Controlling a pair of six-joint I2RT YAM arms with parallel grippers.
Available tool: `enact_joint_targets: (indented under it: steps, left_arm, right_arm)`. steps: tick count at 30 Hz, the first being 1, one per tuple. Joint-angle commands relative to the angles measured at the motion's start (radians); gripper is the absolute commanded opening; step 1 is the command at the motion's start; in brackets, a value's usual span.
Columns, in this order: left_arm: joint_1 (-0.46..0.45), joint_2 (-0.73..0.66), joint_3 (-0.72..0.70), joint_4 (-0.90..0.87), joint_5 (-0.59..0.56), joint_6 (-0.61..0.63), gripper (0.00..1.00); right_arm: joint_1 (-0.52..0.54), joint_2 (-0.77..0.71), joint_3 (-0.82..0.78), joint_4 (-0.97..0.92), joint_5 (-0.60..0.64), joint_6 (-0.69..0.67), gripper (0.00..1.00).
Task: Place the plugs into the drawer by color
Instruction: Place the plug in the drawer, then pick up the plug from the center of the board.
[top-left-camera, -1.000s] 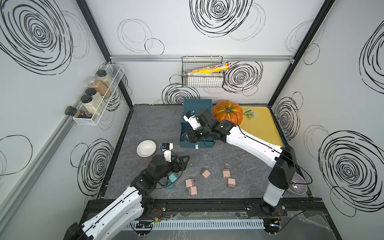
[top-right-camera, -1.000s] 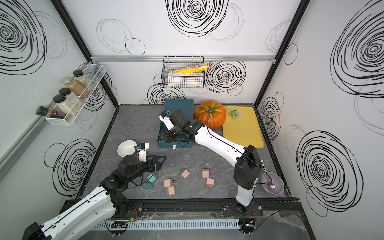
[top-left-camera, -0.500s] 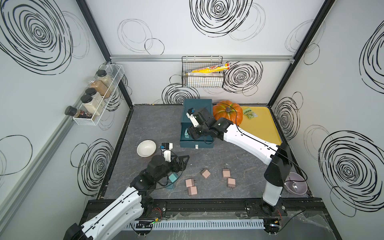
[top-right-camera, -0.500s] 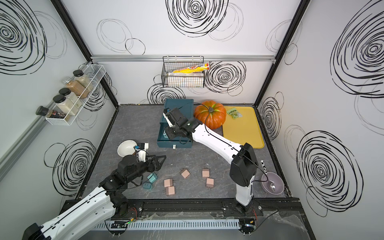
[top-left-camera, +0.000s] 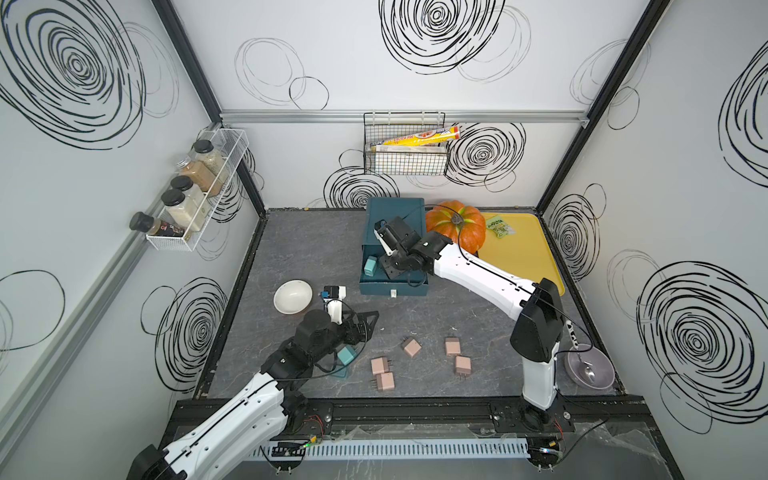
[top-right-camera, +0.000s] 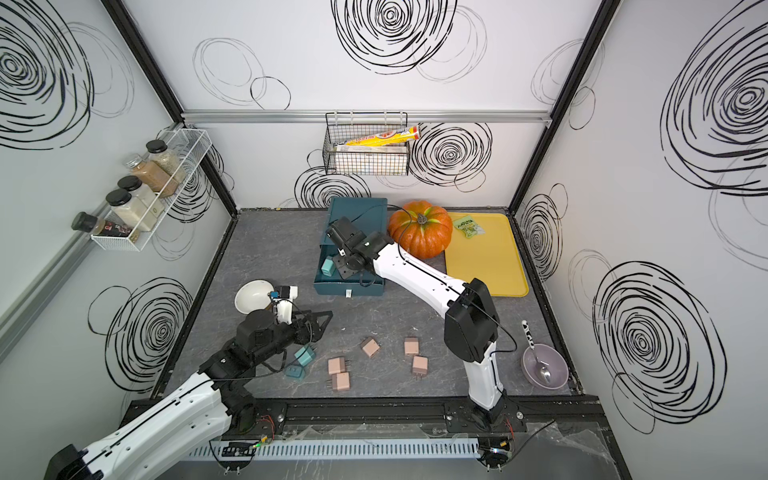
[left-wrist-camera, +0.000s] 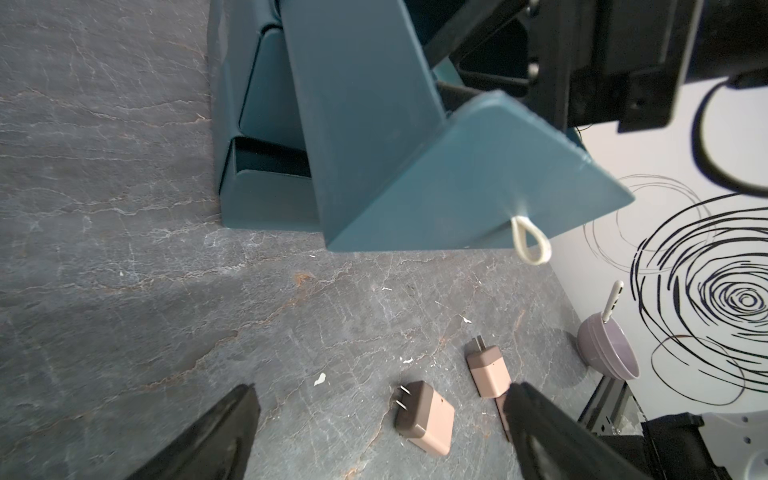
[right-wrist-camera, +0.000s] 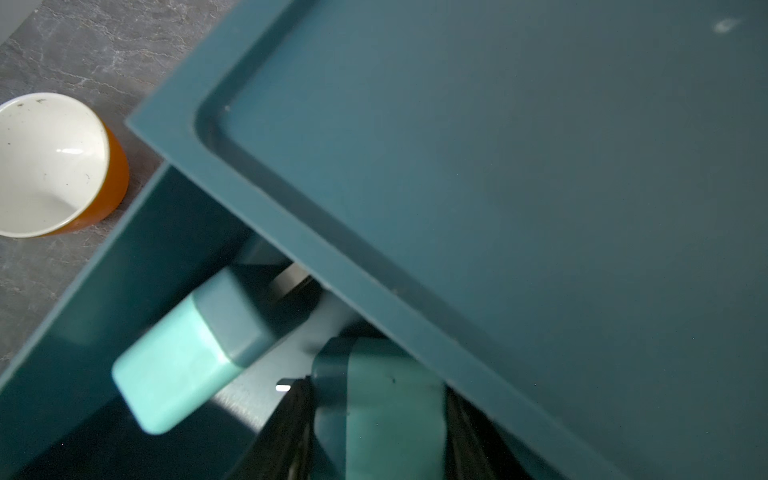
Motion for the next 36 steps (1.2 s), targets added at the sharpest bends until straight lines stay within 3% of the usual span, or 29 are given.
enact_joint_targets:
  steps: [1,6,10,15,19,21,25,28,33,36]
  left_arm:
    - [0.007,0.001,0.008,0.015,-0.014,0.018,0.99]
    - [0.007,0.002,0.035,-0.036,-0.064,0.022,0.99]
    - [0.0,0.0,0.088,-0.16,-0.117,-0.016,0.99]
    - [-0.092,0.018,0.119,-0.285,-0.202,-0.102,0.99]
    - [-0.251,-0.013,0.128,-0.435,-0.436,-0.225,0.99]
    - [-0.268,0.007,0.143,-0.505,-0.493,-0.252,0.99]
    - [-0.302,0.171,0.159,-0.528,-0.473,-0.279,0.97]
    - [-0.382,0.281,0.181,-0.621,-0.588,-0.382,0.98]
    - [-0.414,0.348,0.184,-0.625,-0.589,-0.439,0.99]
    - [-0.424,0.378,0.225,-0.727,-0.591,-0.483,0.99]
  right_arm:
    - [-0.006,-0.003,0.019,-0.06,-0.035,-0.012,0.48]
    - [-0.006,-0.07,0.007,-0.041,-0.033,-0.009,0.56]
    - [-0.006,-0.159,-0.044,-0.007,-0.051,-0.016,0.71]
    - [-0.008,-0.288,-0.182,0.089,-0.047,-0.024,0.71]
    - [-0.01,-0.473,-0.406,0.267,-0.126,-0.016,0.7]
    - [-0.008,-0.582,-0.536,0.366,-0.169,-0.003,0.7]
    - [-0.008,-0.796,-0.752,0.477,-0.202,0.032,0.69]
    - [-0.009,-0.91,-0.865,0.525,-0.229,0.038,0.69]
    - [-0.01,-0.961,-0.938,0.517,-0.2,0.006,0.69]
    - [-0.01,-0.972,-0.964,0.538,-0.211,0.01,0.69]
